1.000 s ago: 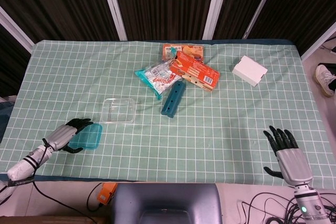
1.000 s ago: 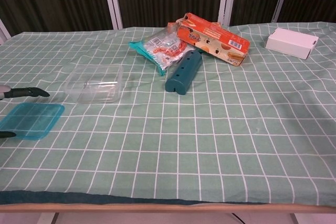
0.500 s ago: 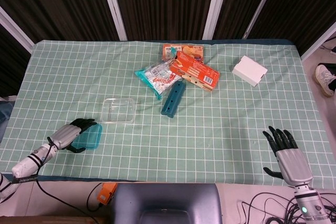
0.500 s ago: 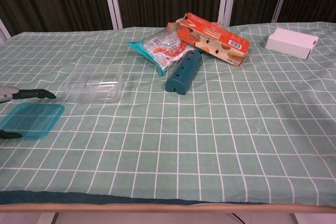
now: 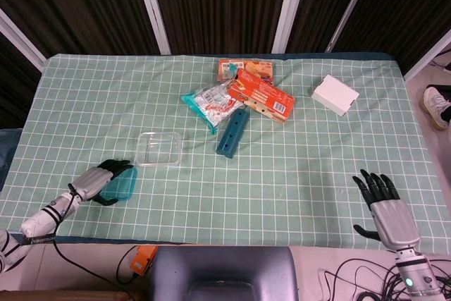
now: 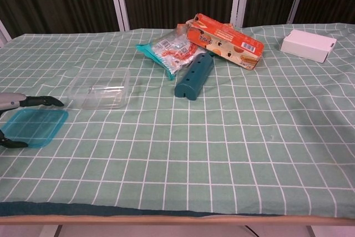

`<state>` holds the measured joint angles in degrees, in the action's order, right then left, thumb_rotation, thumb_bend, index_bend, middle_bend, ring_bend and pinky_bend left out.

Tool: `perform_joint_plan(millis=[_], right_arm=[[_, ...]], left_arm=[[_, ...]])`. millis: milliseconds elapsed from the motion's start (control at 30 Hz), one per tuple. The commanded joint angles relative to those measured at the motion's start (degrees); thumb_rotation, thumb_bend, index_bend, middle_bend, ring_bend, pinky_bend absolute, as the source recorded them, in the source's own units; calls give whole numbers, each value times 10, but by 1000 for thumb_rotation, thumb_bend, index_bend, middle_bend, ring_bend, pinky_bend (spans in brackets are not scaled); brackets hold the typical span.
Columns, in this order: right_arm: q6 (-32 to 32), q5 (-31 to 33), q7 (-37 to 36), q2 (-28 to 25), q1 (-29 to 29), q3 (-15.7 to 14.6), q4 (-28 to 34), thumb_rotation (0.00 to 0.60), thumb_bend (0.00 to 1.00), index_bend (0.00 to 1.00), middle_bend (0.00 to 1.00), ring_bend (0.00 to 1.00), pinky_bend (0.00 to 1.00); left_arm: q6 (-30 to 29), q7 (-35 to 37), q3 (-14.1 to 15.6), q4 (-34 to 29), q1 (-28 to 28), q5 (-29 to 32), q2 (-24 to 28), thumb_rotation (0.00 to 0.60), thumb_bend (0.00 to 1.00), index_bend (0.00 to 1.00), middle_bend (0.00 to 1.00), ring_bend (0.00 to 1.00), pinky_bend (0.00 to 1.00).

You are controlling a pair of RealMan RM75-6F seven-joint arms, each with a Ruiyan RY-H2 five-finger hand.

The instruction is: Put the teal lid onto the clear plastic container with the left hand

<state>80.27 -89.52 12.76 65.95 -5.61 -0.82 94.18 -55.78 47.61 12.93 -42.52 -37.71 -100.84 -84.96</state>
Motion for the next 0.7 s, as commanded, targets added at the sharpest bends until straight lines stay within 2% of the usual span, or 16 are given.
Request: perform_joint_plan(millis=[33, 700], right_arm=[[0, 1, -1, 0, 0, 0, 0, 600, 159, 0, 0, 0, 0], [-1, 3, 0, -1, -1, 1, 1, 600, 159, 0, 0, 0, 0]], left_arm=[[5, -1, 1, -2, -3, 4, -1, 600, 232, 0, 0, 0, 0], [40, 5, 14, -7, -17, 14, -2, 600, 222, 0, 0, 0, 0]])
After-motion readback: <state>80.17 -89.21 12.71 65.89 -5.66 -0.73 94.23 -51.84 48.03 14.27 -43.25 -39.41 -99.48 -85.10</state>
